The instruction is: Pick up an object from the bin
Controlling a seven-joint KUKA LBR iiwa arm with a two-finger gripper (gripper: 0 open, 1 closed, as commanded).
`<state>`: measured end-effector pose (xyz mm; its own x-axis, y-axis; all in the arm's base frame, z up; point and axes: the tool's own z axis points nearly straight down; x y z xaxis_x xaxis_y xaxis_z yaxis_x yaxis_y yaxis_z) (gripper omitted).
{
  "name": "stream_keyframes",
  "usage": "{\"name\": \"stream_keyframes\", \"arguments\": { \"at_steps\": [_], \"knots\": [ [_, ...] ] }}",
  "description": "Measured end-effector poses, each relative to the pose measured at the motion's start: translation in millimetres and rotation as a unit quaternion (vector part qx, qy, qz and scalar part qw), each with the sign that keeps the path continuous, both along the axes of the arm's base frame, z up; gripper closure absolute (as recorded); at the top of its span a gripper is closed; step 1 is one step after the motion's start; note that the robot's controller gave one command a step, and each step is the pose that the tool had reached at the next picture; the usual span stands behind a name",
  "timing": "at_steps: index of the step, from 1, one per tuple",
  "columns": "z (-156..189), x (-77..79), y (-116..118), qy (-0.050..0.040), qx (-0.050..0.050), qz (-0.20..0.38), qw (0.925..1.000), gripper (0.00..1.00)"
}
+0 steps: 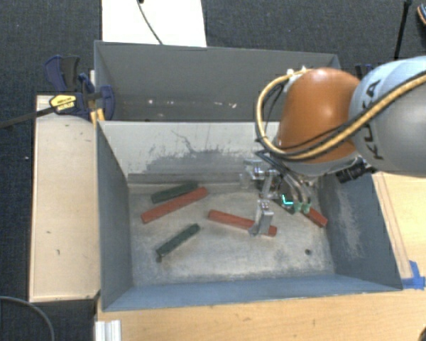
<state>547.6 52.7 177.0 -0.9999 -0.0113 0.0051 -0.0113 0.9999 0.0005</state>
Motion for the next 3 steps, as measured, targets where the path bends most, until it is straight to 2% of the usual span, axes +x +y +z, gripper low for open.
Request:
{"name": "stream_keyframes", "arguments": {
  "at_steps": [1, 2, 3],
  "knots": [
    [4, 1.8, 0, -0.0039, 0.000, -0.001, 1.0000, 0.00],
    [-63, -0.8, 1, -0.0062, 0.001, -0.001, 1.0000, 0.00],
    [-108, -4.3, 1, -0.0012, 0.000, -0.009, 1.0000, 0.00]
  ]
}}
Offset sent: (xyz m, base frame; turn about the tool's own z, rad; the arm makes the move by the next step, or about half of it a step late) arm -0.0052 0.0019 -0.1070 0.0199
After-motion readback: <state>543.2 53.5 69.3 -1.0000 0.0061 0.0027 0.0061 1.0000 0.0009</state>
